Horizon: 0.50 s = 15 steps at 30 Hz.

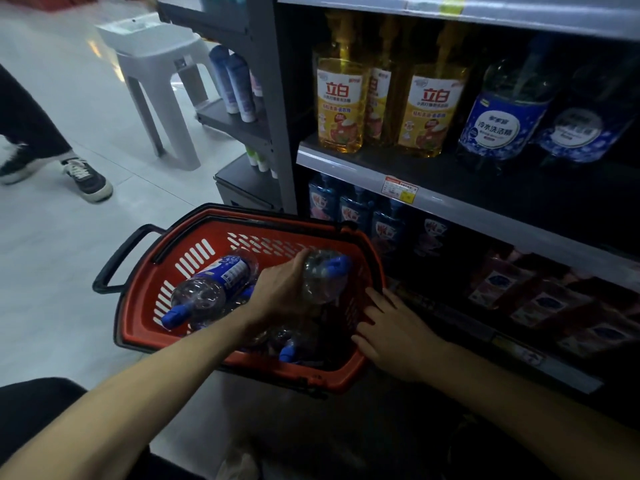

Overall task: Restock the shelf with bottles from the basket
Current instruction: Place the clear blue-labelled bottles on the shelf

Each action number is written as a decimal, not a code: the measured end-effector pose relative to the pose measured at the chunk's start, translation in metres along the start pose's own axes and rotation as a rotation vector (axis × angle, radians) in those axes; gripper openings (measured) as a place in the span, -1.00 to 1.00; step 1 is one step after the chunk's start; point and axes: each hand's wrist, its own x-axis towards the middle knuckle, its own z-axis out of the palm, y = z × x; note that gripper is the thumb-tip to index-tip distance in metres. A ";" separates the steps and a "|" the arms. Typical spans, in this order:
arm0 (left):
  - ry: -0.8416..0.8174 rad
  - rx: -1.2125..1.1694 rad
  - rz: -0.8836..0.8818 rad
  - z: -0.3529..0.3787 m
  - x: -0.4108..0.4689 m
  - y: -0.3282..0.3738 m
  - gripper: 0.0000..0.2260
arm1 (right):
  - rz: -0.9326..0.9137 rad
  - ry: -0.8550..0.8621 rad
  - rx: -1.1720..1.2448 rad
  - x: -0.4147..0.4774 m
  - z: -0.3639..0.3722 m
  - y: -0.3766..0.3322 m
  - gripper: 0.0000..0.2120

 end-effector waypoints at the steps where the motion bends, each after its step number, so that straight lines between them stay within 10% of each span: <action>1: 0.028 -0.081 -0.079 -0.002 -0.003 0.007 -0.04 | 0.004 -0.006 0.003 0.001 0.000 0.000 -0.53; 9: 0.244 -0.686 -0.543 -0.013 -0.010 0.040 -0.27 | 0.067 -0.116 0.229 0.009 -0.021 -0.005 -0.47; 15: 0.345 -1.003 -0.620 -0.041 -0.008 0.061 -0.42 | 0.273 0.114 0.818 0.017 -0.050 -0.011 -0.16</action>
